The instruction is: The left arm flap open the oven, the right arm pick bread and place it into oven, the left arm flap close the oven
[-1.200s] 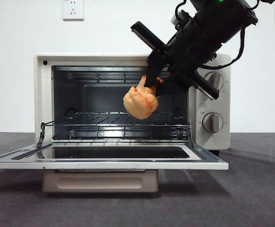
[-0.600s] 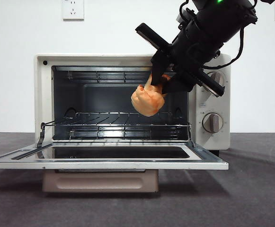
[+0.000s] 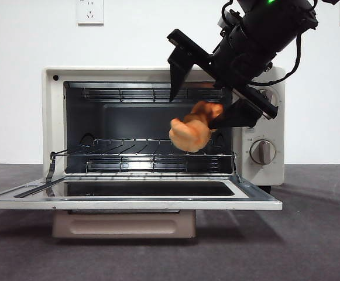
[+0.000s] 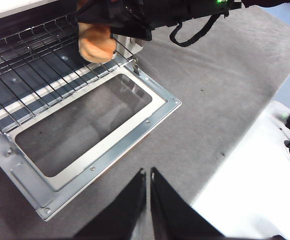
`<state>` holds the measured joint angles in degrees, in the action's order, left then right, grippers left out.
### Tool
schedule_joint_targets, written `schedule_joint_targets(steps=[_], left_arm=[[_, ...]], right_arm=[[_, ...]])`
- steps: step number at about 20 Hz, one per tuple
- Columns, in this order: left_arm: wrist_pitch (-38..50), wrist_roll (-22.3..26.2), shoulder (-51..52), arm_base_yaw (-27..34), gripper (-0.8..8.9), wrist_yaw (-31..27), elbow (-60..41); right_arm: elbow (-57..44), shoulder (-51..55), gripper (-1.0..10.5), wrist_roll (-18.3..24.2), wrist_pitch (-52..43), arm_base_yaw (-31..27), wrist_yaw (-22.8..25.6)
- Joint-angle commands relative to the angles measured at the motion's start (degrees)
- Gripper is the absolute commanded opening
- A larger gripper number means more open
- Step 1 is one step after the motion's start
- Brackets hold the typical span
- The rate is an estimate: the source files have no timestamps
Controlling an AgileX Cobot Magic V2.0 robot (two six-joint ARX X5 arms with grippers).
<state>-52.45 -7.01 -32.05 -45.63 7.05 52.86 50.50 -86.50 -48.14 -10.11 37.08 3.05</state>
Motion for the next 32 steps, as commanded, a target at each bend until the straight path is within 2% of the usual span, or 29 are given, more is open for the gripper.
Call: schedule_joint_targets(steps=[1,7,13,17,23,27,32], left_arm=[[0.81,-0.13,-0.11,-0.50,0.19,-1.68,0.87],[0.96,0.07,-0.13,-0.50,0.19,-2.43,0.87],[0.52,-0.22,-0.74,-0.46,0.19,-7.67,0.87],[-1.01,-1.88,-2.47,-0.11,0.19,-11.67,0.81],[0.00,-3.19,-7.34,2.10,0.14,-11.89,-0.15],[2.84,-3.89,-12.11,4.63,0.14,-7.98,-3.37],[11.67,-8.04,-16.94,10.82,0.13,5.92,-9.31]], right_arm=[[1.09,-1.01,4.4,1.88,-0.87,0.57,-0.28],[1.09,-0.20,4.5,2.34,-0.81,0.87,-5.03],[1.09,3.91,4.5,4.74,1.95,2.84,-5.09],[1.09,10.73,4.5,7.39,9.49,4.33,-4.52],[1.09,24.00,4.5,14.27,25.73,6.40,-4.59],[1.09,33.05,4.5,17.33,37.55,6.71,-4.57],[1.09,43.23,4.4,21.53,49.48,6.67,-4.52]])
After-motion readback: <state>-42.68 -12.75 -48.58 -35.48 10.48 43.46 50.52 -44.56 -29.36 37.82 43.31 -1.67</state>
